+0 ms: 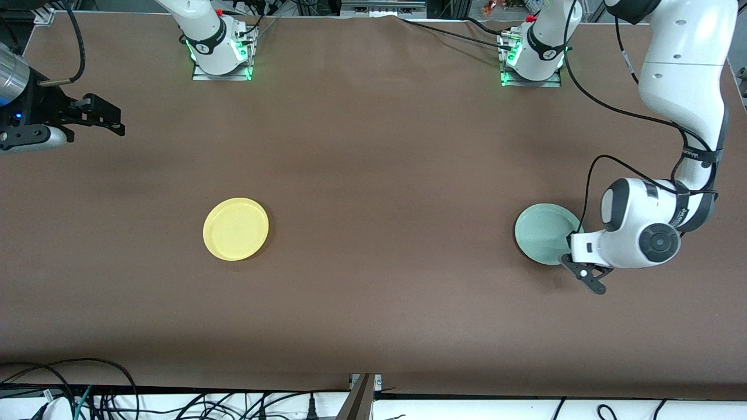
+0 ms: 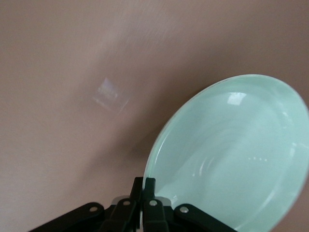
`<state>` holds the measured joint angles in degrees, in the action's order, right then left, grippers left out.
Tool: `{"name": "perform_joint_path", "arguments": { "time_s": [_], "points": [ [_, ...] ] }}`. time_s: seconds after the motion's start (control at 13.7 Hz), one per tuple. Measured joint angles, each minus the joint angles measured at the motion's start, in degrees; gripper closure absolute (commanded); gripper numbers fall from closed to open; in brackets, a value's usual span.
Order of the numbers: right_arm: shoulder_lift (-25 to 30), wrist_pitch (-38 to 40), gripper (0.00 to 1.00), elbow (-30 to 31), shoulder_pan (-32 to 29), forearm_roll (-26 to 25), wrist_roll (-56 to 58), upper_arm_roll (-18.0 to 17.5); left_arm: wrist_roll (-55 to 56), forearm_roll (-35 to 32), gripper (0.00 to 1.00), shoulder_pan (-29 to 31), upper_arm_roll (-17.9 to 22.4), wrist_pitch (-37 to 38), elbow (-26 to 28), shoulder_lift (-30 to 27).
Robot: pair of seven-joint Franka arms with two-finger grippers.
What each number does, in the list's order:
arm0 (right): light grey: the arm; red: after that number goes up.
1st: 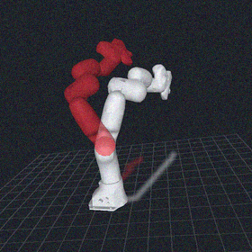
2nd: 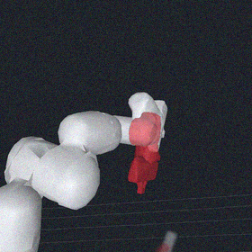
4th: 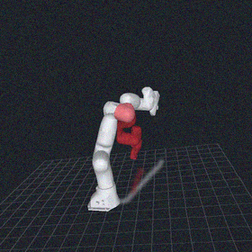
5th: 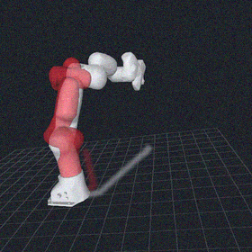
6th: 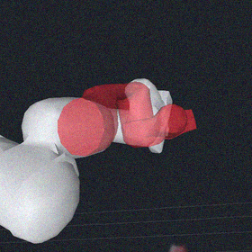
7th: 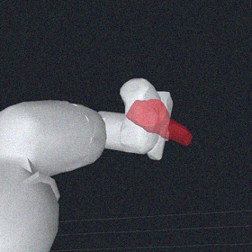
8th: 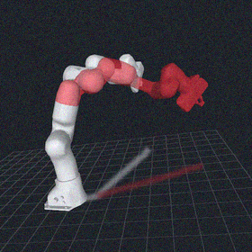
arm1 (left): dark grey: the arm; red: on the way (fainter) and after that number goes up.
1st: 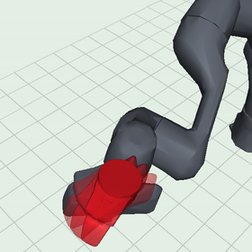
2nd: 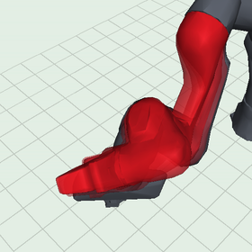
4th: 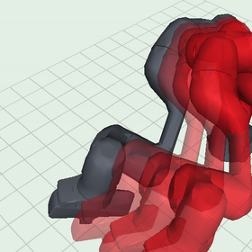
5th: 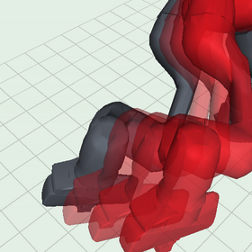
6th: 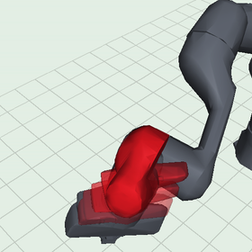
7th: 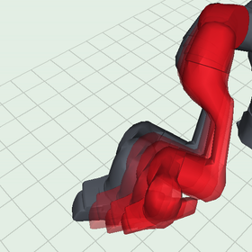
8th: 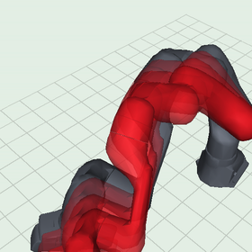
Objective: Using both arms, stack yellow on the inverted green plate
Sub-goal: 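Lift the green plate with the left gripper while the right gripper reaches yellow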
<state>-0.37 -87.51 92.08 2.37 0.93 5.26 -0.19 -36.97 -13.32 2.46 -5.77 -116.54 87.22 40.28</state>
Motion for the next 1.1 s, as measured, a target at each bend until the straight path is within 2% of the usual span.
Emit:
{"name": "perform_joint_path", "arguments": {
  "time_s": [0.22, 0.51, 0.8, 1.1],
  "points": [
    [-0.26, 0.0, 0.0, 0.02, 0.0, 0.0, 0.01, 0.0, 11.45, -8.34, 1.0, -9.59, -0.29, 12.07, -6.77, -0.93],
    [-3.48, -1.91, 0.0, 0.57, 0.0, 0.0, 0.01, 0.0, 27.95, -21.63, 1.0, -24.84, -0.22, 19.94, -8.4, -0.83],
    [-12.18, -15.35, 0.0, 6.01, 0.0, 0.0, 0.01, 0.0, 39.27, -33.5, 1.0, -34.26, -0.1, 24.2, -8.39, -0.2],
    [-25.44, -31.5, 0.03, 8.42, 0.02, 0.01, 0.02, -0.02, 46.41, -42.15, 1.0, -42.37, -0.03, 26.9, -8.33, 1.53]
  ]
}}
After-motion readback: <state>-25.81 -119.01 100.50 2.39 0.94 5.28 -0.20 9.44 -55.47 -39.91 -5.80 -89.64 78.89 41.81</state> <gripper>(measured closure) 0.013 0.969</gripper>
